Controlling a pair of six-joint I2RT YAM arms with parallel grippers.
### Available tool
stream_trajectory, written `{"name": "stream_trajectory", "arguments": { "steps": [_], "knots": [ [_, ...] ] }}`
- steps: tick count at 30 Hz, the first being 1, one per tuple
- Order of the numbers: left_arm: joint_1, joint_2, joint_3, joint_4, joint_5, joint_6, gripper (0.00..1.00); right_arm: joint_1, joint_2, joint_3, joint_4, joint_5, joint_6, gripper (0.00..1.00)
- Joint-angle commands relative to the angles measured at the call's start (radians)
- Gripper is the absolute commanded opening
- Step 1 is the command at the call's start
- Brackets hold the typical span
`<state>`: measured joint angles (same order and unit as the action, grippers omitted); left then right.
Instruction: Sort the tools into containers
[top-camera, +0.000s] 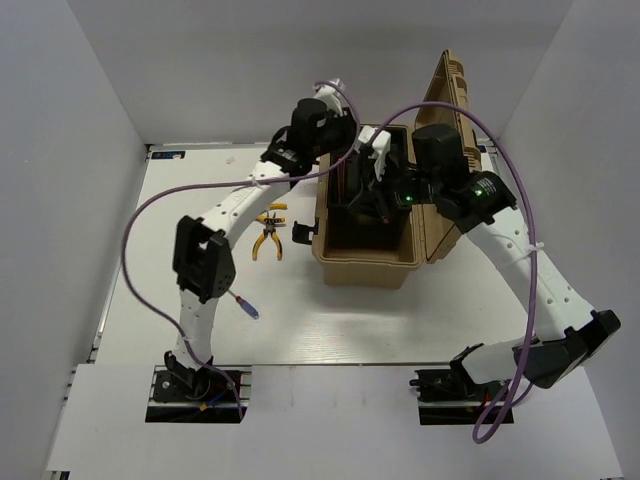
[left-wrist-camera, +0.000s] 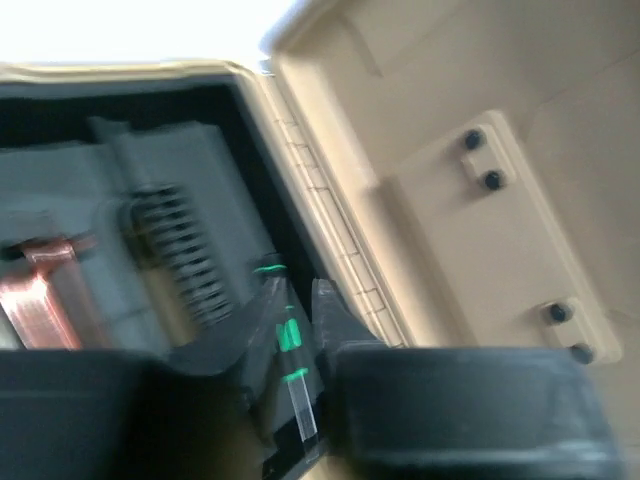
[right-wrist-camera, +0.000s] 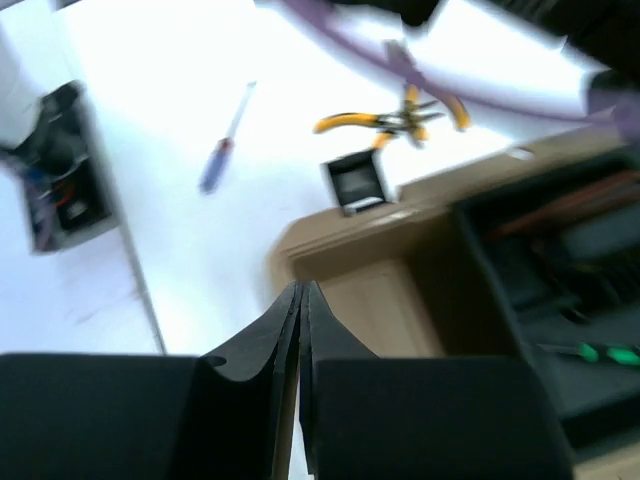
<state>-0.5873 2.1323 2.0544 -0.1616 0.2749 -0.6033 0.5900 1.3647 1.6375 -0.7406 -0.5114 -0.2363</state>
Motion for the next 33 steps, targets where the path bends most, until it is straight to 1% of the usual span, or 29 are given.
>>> {"name": "stream_trajectory", "arguments": {
  "steps": [1, 2, 3, 4, 5, 6, 7, 8, 9, 10, 11, 12, 13, 14, 15, 16, 17, 18, 20, 21, 23, 24, 26, 30, 33],
  "knots": [
    [0.021, -0.273, -0.074, -0.102, -0.241, 0.155, 0.23, 0.031, 0.003, -0.037, -0.051, -0.164, -0.078, 0.06],
    [0.021, -0.376, -0.104, -0.172, -0.361, 0.174, 0.15, 0.05, 0.016, -0.056, -0.049, -0.161, -0.077, 0.06],
    [0.032, -0.438, -0.144, -0.202, -0.429, 0.187, 0.1, 0.076, 0.026, -0.067, -0.046, -0.154, -0.077, 0.06],
    [0.032, -0.509, -0.263, -0.219, -0.494, 0.197, 0.08, 0.096, 0.069, -0.083, -0.049, -0.138, -0.067, 0.06],
    [0.032, -0.663, -0.339, -0.228, -0.619, 0.197, 0.08, 0.16, 0.088, -0.093, -0.04, -0.121, -0.061, 0.06],
    [0.032, -0.745, -0.491, -0.24, -0.684, 0.197, 0.16, 0.184, 0.12, -0.093, -0.036, -0.069, -0.058, 0.06],
    [0.041, -0.826, -0.566, -0.254, -0.806, 0.163, 0.43, 0.214, 0.16, -0.1, -0.025, -0.038, -0.022, 0.08],
    [0.041, -0.974, -0.688, -0.31, -0.862, 0.143, 0.55, 0.288, 0.234, -0.096, 0.019, 0.065, -0.008, 0.1],
    [0.041, -1.042, -0.741, -0.355, -0.919, 0.104, 0.65, 0.315, 0.264, -0.085, 0.024, 0.095, -0.003, 0.13],
    [0.041, -1.108, -0.793, -0.387, -0.986, 0.042, 0.76, 0.335, 0.296, -0.056, 0.038, 0.135, 0.027, 0.19],
    [0.041, -1.17, -0.839, -0.419, -1.006, 0.011, 0.8, 0.37, 0.33, -0.01, 0.043, 0.202, 0.069, 0.32],
    [0.041, -1.224, -0.911, -0.506, -1.022, -0.03, 0.82, 0.399, 0.441, 0.06, 0.024, 0.215, 0.084, 0.37],
    [0.041, -1.318, -0.944, -0.539, -1.022, -0.088, 0.84, 0.421, 0.48, 0.093, 0.021, 0.279, 0.098, 0.4],
    [0.041, -1.36, -0.973, -0.571, -1.031, -0.117, 0.84, 0.433, 0.517, 0.204, 0.008, 0.299, 0.142, 0.42],
    [0.041, -1.396, -1.017, -0.639, -1.031, -0.148, 0.86, 0.444, 0.625, 0.241, -0.012, 0.315, 0.152, 0.44],
    [0.041, -1.426, -1.036, -0.66, -1.031, -0.176, 0.86, 0.458, 0.657, 0.275, -0.02, 0.356, 0.164, 0.44],
    [0.041, -1.478, -1.063, -0.685, -1.031, -0.193, 0.86, 0.462, 0.744, 0.373, -0.049, 0.364, 0.175, 0.48],
    [0.041, -1.499, -1.074, -0.722, -1.031, -0.208, 0.86, 0.482, 0.773, 0.402, -0.06, 0.358, 0.18, 0.48],
    [0.041, -1.529, -1.083, -0.731, -1.043, -0.208, 0.86, 0.498, 0.816, 0.476, -0.072, 0.356, 0.196, 0.49],
    [0.041, -1.551, -1.083, -0.756, -1.043, -0.217, 0.86, 0.517, 0.868, 0.482, -0.06, 0.358, 0.203, 0.52],
    [0.041, -1.56, -1.083, -0.766, -1.053, -0.217, 0.86, 0.533, 0.893, 0.493, -0.039, 0.364, 0.219, 0.54],
    [0.041, -1.577, -1.083, -0.767, -1.053, -0.217, 0.86, 0.55, 0.93, 0.499, -0.025, 0.375, 0.226, 0.63],
    [0.041, -1.608, -1.083, -0.767, -1.043, -0.204, 0.86, 0.58, 0.954, 0.515, -0.006, 0.421, 0.229, 0.64],
    [0.041, -1.666, -1.105, -0.796, -1.043, -0.204, 0.86, 0.605, 1.048, 0.597, -0.011, 0.439, 0.229, 0.64],
    [0.041, -1.698, -1.126, -0.815, -1.043, -0.204, 0.86, 0.633, 1.073, 0.598, 0.003, 0.47, 0.229, 0.64]
  ]
}}
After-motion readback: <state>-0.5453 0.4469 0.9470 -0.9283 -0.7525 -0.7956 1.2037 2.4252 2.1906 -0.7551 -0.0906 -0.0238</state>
